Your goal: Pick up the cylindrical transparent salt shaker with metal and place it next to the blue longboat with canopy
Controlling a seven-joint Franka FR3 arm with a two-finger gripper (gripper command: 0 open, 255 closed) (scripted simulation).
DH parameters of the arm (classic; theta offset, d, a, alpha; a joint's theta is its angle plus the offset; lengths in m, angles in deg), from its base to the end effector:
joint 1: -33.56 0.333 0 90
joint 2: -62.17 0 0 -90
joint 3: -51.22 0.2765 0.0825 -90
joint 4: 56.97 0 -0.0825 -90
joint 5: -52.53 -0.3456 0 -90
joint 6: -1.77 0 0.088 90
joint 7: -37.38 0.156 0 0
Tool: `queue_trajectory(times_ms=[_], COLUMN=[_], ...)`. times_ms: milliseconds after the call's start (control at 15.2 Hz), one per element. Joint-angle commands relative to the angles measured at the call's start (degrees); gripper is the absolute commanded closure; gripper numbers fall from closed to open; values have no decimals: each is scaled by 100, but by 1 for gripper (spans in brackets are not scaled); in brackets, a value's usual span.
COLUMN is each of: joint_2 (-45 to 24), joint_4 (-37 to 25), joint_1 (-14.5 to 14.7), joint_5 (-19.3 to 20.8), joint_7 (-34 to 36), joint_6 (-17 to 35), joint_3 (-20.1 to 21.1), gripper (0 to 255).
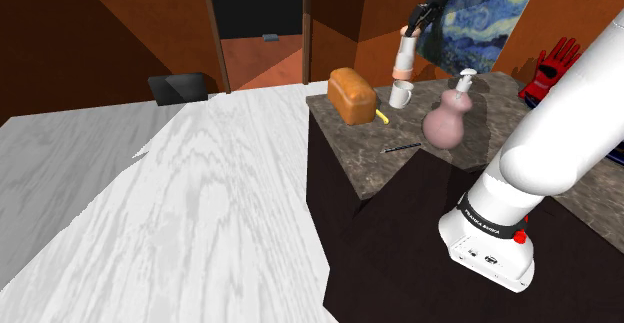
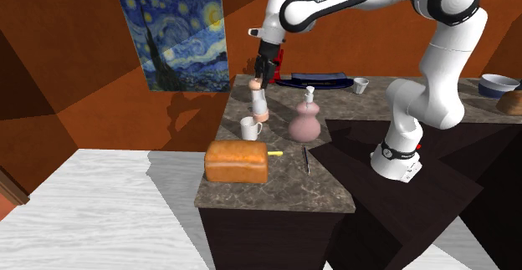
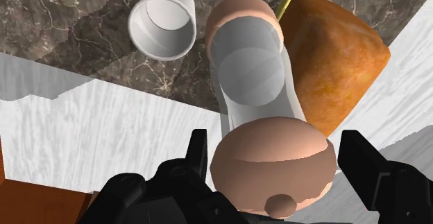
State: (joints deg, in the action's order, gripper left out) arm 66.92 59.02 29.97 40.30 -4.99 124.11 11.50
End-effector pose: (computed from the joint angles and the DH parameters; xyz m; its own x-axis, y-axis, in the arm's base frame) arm 0.3955 -0.3534 0.4235 0.9513 -0.1243 0.2822 -0.1066 -0.9913 -0.0774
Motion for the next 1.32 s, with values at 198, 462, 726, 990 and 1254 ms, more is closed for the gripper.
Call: queue_trajectory(times_ms=[198,462,726,990,1254], joint_2=[85,129,147,331,1028], joint_4=[-296,-562,-851,-894,-363], joint_1=[-1,-1,0,-41,-264], joint_5=[109,171,209,338,771], joint_7=[136,226,301,321,215], joint_6=[-345,-635,-931,-1119,-1166], joint_3=[25,40,49,41,5], gripper=[255,255,255,255,255])
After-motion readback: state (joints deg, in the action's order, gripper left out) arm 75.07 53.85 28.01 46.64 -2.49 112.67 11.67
